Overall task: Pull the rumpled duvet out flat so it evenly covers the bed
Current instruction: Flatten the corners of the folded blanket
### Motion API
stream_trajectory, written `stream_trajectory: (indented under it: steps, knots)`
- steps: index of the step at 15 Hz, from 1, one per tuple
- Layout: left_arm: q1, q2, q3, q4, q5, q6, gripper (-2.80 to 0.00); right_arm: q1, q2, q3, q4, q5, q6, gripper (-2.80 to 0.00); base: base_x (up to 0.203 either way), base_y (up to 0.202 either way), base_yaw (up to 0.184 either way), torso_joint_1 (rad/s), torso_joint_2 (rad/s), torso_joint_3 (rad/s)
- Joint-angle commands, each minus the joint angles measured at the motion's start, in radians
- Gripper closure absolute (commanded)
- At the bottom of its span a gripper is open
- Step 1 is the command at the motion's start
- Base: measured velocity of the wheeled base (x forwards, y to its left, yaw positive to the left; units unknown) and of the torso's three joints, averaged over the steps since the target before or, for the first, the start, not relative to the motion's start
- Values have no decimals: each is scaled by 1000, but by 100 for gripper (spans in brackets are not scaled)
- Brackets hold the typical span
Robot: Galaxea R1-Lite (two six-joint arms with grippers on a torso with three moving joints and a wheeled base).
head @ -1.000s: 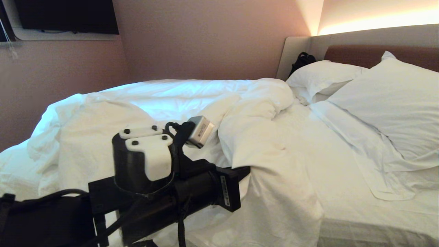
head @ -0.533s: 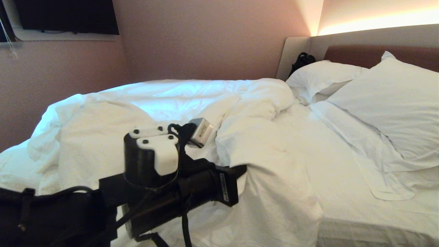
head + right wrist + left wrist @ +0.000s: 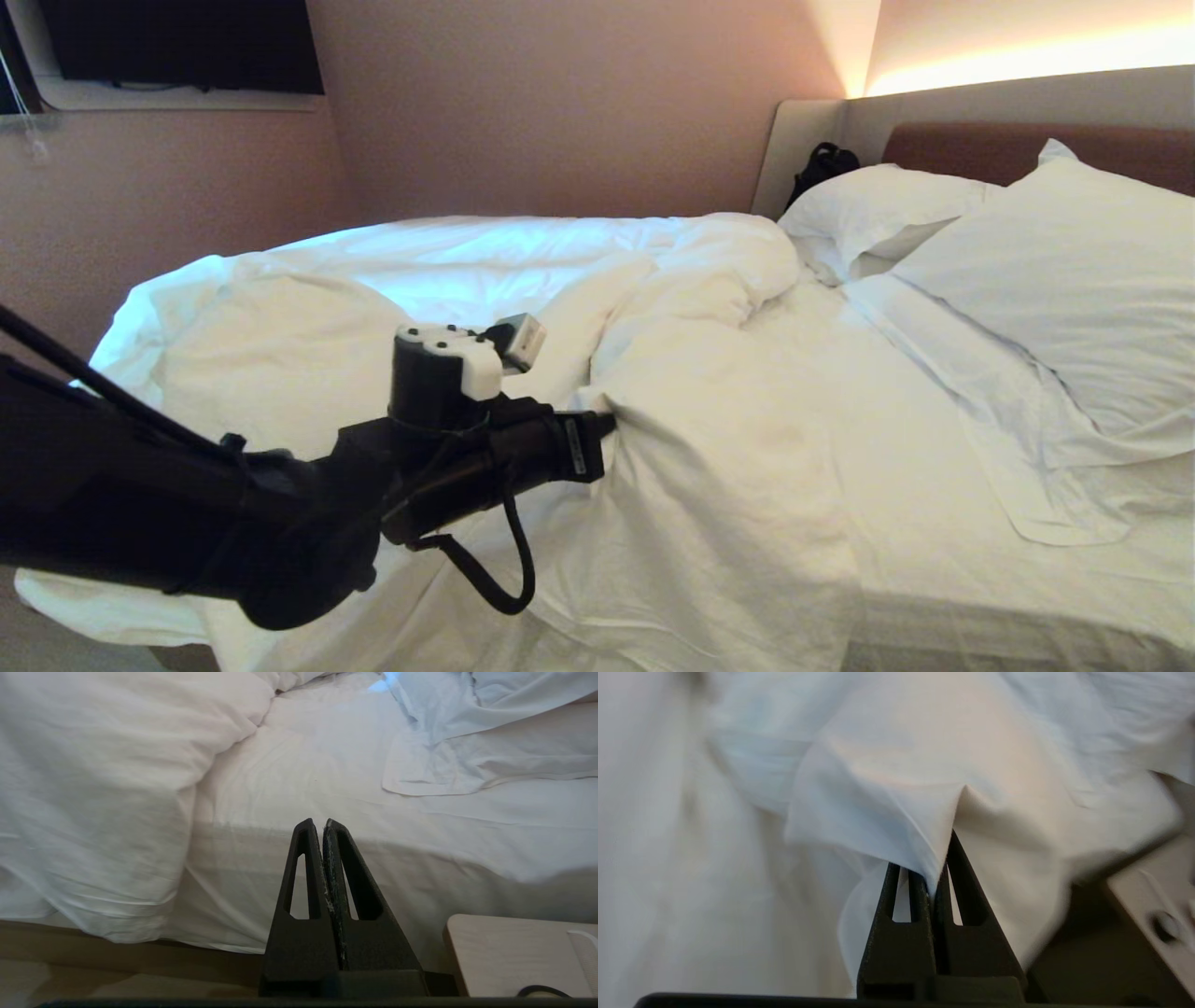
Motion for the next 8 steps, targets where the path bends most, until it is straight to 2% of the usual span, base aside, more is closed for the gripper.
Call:
stream_trajectory:
  steps: [1, 5, 6, 8]
  knots:
    - [31, 80, -31, -4, -2, -3, 0, 0, 0, -1, -1, 1, -1, 0, 0, 0, 0, 0, 0, 0]
    - [59, 125, -56, -3, -3, 5, 0, 0, 0, -1, -1, 1, -1, 0, 0, 0, 0, 0, 0, 0]
    - [59, 121, -55, -4, -4, 5, -280, 0, 0, -1, -1, 1, -1, 0, 0, 0, 0, 0, 0, 0]
    - [59, 105, -48, 0, -6, 5, -280, 0, 0, -1, -1, 1, -1, 0, 0, 0, 0, 0, 0, 0]
